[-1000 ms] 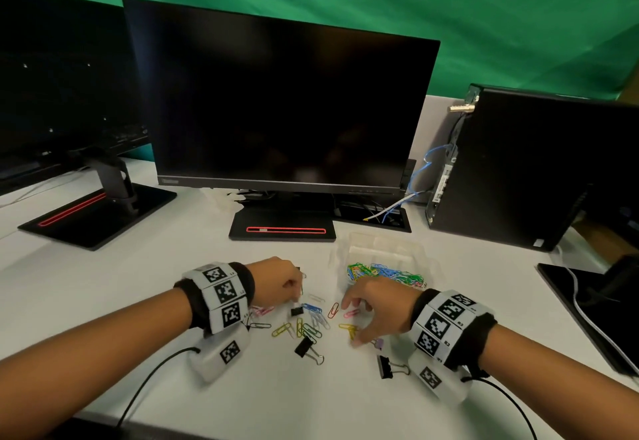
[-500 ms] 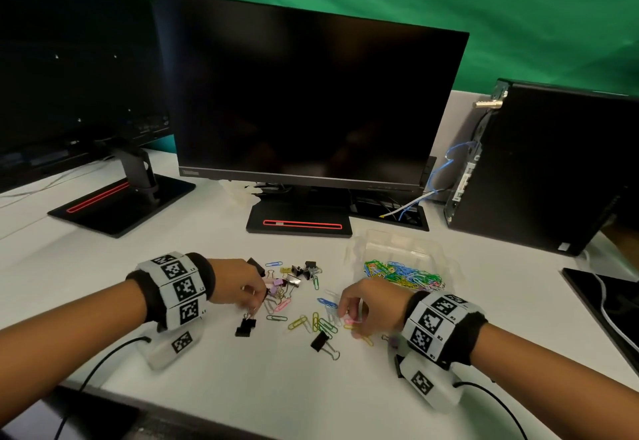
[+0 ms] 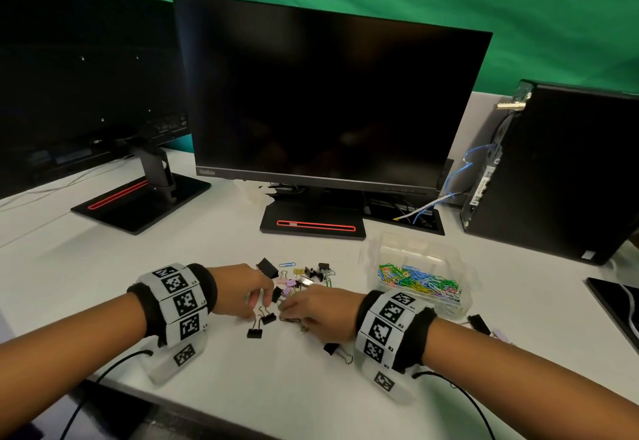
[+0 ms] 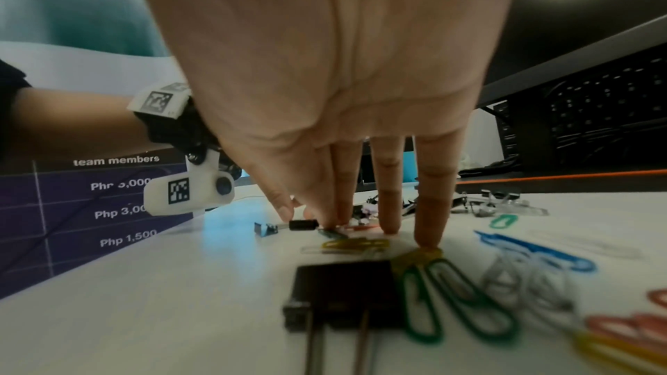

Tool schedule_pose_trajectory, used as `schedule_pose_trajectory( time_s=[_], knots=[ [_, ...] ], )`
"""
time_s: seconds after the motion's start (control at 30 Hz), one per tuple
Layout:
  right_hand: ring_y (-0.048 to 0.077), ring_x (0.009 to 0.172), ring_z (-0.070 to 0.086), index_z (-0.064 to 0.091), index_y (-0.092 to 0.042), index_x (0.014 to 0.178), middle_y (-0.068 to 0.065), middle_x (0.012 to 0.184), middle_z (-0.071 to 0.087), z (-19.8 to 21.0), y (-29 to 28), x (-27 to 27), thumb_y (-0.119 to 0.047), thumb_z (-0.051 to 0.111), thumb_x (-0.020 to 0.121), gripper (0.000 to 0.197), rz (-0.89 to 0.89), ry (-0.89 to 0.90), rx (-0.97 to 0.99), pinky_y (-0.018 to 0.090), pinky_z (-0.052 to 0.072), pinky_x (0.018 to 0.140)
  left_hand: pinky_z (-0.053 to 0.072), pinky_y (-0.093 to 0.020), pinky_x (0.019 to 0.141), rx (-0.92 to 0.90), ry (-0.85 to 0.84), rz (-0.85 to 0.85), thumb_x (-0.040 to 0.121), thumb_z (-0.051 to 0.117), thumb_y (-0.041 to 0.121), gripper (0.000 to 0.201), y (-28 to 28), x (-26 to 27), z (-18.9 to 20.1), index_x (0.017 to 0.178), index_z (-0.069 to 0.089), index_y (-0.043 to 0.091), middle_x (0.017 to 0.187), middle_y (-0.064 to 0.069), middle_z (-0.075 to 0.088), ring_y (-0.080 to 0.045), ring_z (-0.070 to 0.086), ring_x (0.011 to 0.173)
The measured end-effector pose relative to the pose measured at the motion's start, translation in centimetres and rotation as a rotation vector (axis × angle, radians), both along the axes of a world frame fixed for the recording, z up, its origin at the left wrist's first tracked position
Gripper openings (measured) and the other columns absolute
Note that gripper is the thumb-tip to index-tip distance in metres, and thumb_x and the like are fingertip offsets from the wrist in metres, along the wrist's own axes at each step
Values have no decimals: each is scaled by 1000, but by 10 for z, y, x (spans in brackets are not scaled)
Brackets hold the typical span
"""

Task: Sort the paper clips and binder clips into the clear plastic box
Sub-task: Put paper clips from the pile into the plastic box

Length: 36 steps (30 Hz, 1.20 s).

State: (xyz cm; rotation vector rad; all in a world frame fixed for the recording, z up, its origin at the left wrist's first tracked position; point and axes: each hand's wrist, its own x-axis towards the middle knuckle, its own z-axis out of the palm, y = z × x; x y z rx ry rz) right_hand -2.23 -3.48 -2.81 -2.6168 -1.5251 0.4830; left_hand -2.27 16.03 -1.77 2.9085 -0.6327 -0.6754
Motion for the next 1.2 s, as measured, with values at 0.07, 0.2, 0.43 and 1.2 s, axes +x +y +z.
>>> schedule_pose_trajectory(
  time_s=[0.07,0.2,0.43,1.2],
  knots=[
    [30,130,41,50,0,132,11,144,43,-2,-2,0,5,38,90,44,7,-3,-38,40,33,107,32,-8,61,-8,3,13,86,61,23,27,2,-2,-1,113,56,22,90,9,54,3,41,64],
    [24,134,38,50,-3,133,6,147,41,2,-18,0,2,37,92,43,-24,21,-72,32,31,110,32,-8,61,-8,-34,-11,87,59,24,25,-1,-5,1,112,57,21,95,4,57,5,39,64],
    [15,138,34,46,-11,137,-3,150,37,7,-70,-5,1,37,92,47,-77,18,-123,29,27,114,35,-10,66,-99,-137,-102,88,56,28,25,-27,-9,6,112,57,22,104,4,56,-5,44,78],
    [11,88,45,55,-26,123,-6,102,49,15,-86,3,-33,76,74,54,-441,57,-36,23,35,76,35,-16,64,-195,-30,18,78,72,25,43,-93,9,-8,117,54,18,96,3,57,-10,46,79]
  ],
)
